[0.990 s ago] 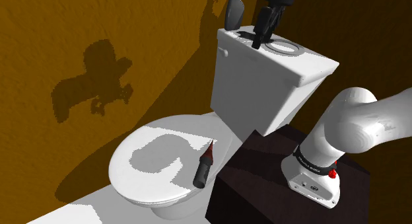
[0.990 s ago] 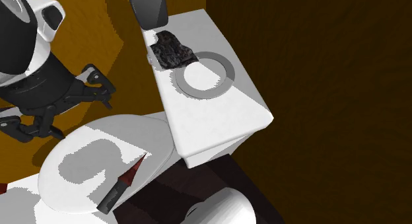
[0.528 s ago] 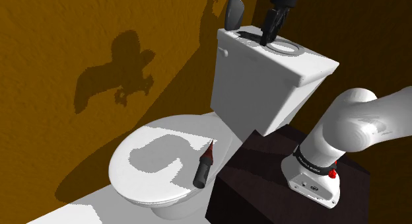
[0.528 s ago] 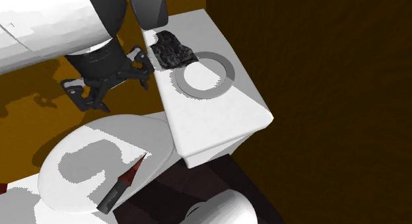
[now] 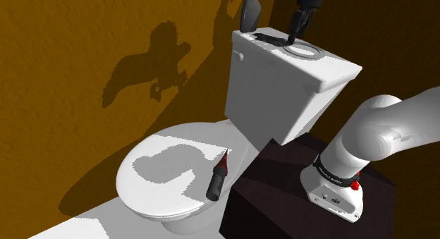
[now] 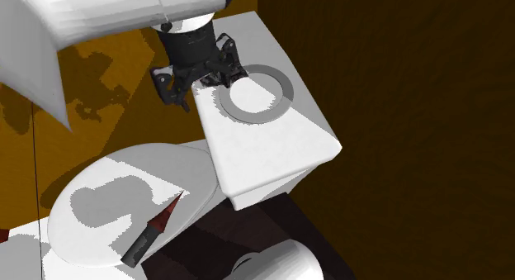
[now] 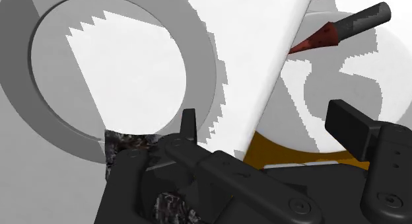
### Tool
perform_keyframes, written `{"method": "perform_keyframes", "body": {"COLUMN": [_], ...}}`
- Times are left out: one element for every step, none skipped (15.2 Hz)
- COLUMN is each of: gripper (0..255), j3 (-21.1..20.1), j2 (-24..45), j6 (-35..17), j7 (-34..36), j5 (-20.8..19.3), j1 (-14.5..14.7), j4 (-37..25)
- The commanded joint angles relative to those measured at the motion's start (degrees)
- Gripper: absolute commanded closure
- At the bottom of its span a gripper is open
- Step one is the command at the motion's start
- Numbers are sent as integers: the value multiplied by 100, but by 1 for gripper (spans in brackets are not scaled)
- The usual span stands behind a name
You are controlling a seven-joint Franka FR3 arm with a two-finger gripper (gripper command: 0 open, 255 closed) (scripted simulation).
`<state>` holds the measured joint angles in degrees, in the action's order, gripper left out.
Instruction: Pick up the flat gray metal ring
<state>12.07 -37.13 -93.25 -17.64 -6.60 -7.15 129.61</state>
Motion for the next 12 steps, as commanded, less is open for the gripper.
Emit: {"method": "perform_keyframes", "body": {"gripper": [0,0,0,0,0,0,0,0,0,0,0,0], "j3": [226,327,341,348,356,364,372,381,390,404,404,404], "j2": [179,285,300,289,279,270,263,257,252,247,246,247], "j6": [-85,-118,-122,-196,-270,-344,-419,-494,-569,-688,-688,-688], "j7": [-223,-321,-334,-331,-328,-324,-321,-318,-315,-311,-311,-311], "j5": [-162,-227,-235,-243,-250,-258,-266,-274,-282,-294,-294,-294], "j1": [-98,-137,-142,-147,-151,-155,-159,-163,-167,-173,-173,-173], "j4": [-86,-159,-169,-84,0,83,165,246,326,450,451,450]}}
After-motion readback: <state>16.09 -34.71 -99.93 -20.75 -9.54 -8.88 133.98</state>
